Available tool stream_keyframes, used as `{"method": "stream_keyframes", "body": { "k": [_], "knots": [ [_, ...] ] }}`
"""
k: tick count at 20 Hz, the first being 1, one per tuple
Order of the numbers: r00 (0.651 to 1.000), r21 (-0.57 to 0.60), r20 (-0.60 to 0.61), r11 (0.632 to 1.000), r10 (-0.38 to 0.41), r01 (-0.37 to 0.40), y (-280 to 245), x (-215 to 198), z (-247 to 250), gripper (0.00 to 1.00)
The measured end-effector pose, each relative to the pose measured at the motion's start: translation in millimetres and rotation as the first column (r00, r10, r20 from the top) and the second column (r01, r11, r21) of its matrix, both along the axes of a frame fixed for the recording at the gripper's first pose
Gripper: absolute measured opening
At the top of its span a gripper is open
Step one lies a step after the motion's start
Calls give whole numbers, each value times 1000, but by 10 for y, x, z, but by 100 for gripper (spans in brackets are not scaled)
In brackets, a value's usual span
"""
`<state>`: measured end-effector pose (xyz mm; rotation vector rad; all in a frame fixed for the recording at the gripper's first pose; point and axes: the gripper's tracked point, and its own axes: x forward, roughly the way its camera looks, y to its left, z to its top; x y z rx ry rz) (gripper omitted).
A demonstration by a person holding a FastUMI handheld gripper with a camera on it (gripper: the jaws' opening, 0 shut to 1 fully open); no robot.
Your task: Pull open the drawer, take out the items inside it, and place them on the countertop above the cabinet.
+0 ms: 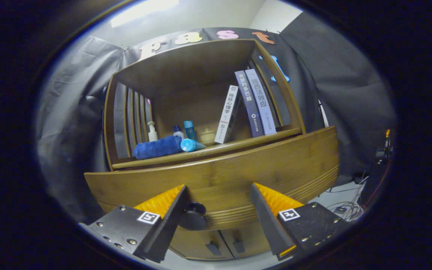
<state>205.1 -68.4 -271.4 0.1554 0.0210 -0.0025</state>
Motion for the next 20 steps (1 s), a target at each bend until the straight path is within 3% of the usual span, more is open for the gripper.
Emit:
{"method": "stream_keyframes", "body": {
  "k": [13, 20],
  "knots": [
    [995, 22, 98, 1000, -16, 13, 25, 438, -30, 100],
    [996, 11, 86, 1000, -13, 12, 46, 660, -61, 100]
  ]
}}
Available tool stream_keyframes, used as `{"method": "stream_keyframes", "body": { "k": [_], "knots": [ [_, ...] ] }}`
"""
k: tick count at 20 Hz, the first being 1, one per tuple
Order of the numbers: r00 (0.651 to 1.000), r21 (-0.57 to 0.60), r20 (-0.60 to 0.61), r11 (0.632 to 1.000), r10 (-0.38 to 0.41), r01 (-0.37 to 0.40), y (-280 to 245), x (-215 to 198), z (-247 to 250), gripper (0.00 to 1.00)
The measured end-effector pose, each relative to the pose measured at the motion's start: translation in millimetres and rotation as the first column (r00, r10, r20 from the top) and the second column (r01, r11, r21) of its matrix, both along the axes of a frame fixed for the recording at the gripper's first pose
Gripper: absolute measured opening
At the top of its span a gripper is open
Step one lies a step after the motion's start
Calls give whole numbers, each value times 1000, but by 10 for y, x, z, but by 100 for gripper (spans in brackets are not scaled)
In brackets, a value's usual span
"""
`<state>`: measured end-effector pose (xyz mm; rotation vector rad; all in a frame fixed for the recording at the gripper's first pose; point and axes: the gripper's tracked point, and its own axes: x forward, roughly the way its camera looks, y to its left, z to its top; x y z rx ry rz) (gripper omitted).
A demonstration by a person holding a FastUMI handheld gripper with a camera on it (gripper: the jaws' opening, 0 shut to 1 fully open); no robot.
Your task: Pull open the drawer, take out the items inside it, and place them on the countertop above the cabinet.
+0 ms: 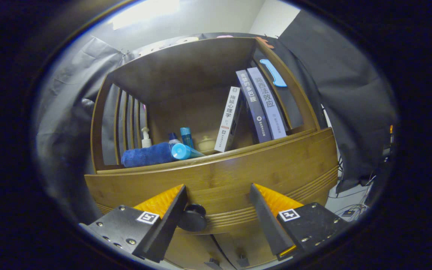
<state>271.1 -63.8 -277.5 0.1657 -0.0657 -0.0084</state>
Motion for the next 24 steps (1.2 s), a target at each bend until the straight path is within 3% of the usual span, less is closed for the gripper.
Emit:
{"method": "stream_keyframes", "body": {
  "k": [6, 13, 18, 24],
  "knots": [
    [1000, -15, -12, 1000, 5, -6, 15, 196, -18, 100],
    [992, -57, -121, 998, 23, -30, 34, 145, -38, 100],
    [980, -139, -197, 990, 6, -34, -22, -393, 61, 99],
    [977, -34, -210, 999, -23, 16, -248, -1270, 684, 99]
  ]
}}
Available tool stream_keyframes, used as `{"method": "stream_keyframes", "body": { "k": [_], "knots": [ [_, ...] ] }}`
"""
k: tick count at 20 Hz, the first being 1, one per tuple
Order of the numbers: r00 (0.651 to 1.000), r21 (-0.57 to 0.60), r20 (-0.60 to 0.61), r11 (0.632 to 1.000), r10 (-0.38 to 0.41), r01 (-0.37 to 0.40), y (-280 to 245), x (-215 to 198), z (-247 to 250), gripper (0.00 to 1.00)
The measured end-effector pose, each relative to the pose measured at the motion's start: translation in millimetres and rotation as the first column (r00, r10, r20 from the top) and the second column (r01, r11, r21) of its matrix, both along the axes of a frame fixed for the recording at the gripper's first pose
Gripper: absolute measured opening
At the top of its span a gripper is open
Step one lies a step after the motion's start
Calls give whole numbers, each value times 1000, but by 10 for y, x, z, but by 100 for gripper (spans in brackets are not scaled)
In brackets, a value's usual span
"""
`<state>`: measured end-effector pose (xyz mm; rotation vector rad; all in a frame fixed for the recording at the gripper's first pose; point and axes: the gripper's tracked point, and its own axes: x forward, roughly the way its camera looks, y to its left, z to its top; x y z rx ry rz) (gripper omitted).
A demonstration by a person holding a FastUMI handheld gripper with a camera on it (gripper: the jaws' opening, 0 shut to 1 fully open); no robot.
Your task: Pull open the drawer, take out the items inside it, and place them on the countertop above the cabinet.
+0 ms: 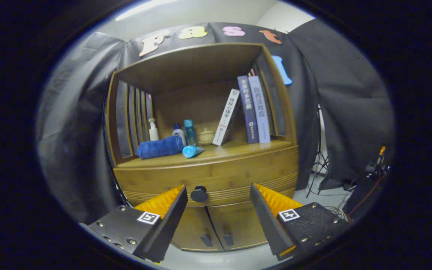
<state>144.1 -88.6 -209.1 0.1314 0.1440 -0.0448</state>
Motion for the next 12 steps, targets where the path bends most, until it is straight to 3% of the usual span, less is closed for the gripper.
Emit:
{"method": "stream_keyframes", "body": {
  "k": [4, 12],
  "knots": [
    [999, 61, -36, 998, 15, -12, -2, -618, 346, 99],
    [991, -133, 45, 984, 123, -116, 493, -1340, 1552, 98]
  ]
}}
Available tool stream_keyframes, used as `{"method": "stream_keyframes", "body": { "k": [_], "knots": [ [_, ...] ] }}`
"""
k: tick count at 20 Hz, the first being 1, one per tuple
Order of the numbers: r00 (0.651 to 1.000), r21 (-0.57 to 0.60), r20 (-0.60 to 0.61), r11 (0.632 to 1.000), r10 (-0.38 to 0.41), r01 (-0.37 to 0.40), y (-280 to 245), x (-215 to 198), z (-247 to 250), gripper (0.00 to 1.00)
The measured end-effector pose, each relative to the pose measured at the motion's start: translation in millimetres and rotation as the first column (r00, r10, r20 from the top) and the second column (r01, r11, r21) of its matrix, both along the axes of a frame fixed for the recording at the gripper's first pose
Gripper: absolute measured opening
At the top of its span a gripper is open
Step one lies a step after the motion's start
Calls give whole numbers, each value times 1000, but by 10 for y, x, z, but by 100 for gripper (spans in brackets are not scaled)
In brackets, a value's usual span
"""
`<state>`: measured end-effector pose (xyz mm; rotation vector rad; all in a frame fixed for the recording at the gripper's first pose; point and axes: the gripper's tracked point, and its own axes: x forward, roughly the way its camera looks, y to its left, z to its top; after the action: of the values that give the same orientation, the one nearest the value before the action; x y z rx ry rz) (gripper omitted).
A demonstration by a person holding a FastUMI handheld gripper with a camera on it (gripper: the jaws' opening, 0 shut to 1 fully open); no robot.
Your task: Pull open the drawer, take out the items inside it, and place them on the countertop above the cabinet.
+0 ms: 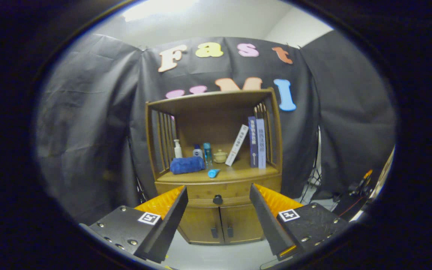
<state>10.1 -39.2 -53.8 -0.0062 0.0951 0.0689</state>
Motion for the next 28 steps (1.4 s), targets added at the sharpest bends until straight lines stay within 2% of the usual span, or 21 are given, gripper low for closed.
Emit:
{"method": "stream_keyframes", "body": {
  "k": [5, 8, 10, 12, 19, 22, 26, 28],
  "knots": [
    [999, -16, 44, 999, 30, -29, 292, -262, 391, 98],
    [998, -27, 35, 998, 60, -59, 408, -280, 355, 98],
    [998, -40, 38, 998, 54, -52, 381, -276, 318, 98],
    [997, -11, 43, 998, 62, -62, 442, -276, 283, 98],
    [996, -31, 80, 999, 34, -32, 322, -304, 297, 98],
    [997, -56, 80, 998, -22, 27, 135, -289, 248, 98],
    [998, -13, 68, 1000, 3, -2, 221, -309, 215, 99],
    [999, -18, 44, 1000, -10, 11, 167, -306, 152, 99]
  ]
}}
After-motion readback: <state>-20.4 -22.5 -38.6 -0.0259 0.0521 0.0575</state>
